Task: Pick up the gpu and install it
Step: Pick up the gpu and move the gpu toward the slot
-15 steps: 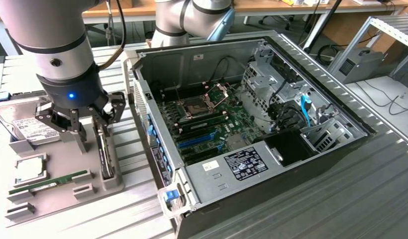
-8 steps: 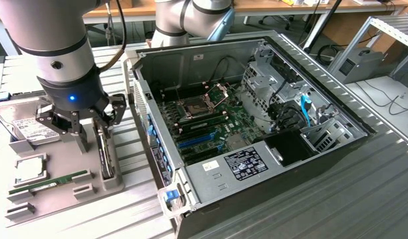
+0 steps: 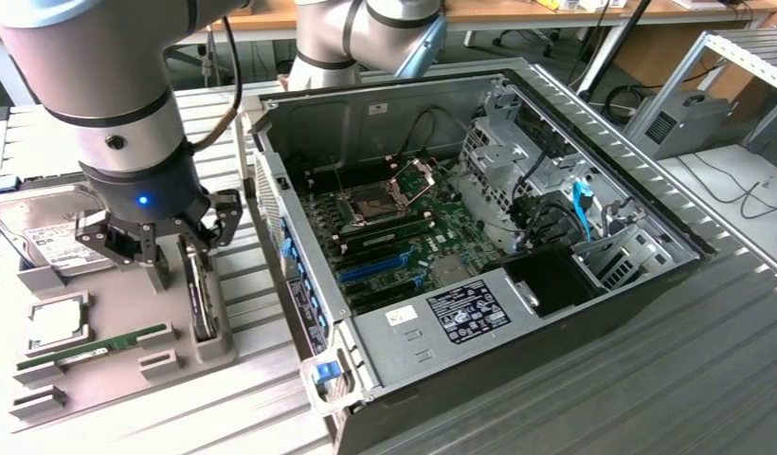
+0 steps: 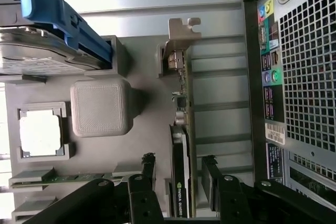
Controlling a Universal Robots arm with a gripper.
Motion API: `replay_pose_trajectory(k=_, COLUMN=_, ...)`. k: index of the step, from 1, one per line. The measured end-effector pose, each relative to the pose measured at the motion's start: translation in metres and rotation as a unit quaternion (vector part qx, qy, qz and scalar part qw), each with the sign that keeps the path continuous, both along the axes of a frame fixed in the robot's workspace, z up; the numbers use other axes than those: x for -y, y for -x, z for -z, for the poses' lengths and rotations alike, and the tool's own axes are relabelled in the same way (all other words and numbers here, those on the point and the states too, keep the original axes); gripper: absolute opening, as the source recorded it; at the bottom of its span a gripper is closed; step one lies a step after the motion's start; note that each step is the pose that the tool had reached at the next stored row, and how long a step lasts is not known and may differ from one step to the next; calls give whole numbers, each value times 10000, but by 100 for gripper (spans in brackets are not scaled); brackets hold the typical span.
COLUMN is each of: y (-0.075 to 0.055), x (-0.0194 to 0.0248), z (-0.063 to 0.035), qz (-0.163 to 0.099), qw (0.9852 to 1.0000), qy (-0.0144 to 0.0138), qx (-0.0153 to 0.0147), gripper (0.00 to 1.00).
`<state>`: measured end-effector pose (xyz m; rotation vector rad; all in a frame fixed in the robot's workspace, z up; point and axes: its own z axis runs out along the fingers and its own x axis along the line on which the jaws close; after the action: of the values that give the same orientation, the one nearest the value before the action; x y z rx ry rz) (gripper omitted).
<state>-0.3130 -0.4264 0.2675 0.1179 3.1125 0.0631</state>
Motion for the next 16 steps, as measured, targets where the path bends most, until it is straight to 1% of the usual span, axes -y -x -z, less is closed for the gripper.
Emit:
replay_pose_trajectory(k=10, y=0, x=0, z=151, qz=0, qw=10000, qy=0, qx=0, gripper=48)
replay_pose_trajectory(k=12, y=0, x=0, z=217, qz=0, qw=10000, qy=0, qx=0, gripper=48)
replay_pose_trajectory(k=13, y=0, x=0, z=235, qz=0, qw=10000, qy=0, qx=0, gripper=48)
replay_pose_trajectory(k=16, y=0, x=0, z=250, qz=0, qw=10000, qy=1, qx=-1, gripper=48)
